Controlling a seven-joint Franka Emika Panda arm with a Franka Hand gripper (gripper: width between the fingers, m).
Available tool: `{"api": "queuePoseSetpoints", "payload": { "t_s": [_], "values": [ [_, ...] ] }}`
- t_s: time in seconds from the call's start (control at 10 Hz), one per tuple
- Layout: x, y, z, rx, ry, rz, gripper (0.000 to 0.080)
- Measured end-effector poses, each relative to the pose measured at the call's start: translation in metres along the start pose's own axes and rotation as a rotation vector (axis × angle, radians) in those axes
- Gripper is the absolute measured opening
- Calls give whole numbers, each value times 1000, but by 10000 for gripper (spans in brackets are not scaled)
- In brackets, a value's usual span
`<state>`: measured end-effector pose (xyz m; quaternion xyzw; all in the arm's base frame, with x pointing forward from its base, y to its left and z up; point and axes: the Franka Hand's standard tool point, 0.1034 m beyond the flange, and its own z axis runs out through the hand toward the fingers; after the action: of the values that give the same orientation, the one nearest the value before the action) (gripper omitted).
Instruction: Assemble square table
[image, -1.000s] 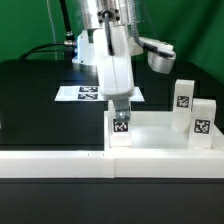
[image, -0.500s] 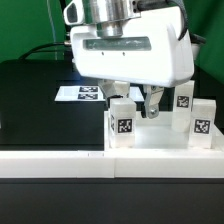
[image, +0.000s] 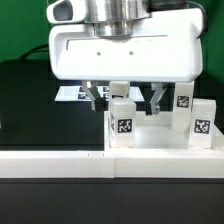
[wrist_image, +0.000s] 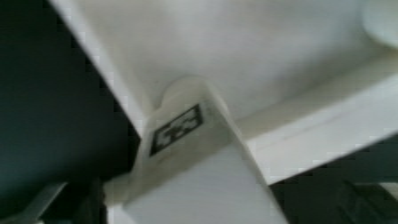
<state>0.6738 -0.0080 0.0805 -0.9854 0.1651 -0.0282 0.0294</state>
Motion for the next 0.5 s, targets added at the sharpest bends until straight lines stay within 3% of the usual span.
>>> {"api": "queuePoseSetpoints", "payload": {
  "t_s": [0.2, 0.5],
  "values": [
    [-3, -1, 2, -10, -5, -252, 649],
    [-3, 0, 3, -10, 1, -213, 649]
  ]
}}
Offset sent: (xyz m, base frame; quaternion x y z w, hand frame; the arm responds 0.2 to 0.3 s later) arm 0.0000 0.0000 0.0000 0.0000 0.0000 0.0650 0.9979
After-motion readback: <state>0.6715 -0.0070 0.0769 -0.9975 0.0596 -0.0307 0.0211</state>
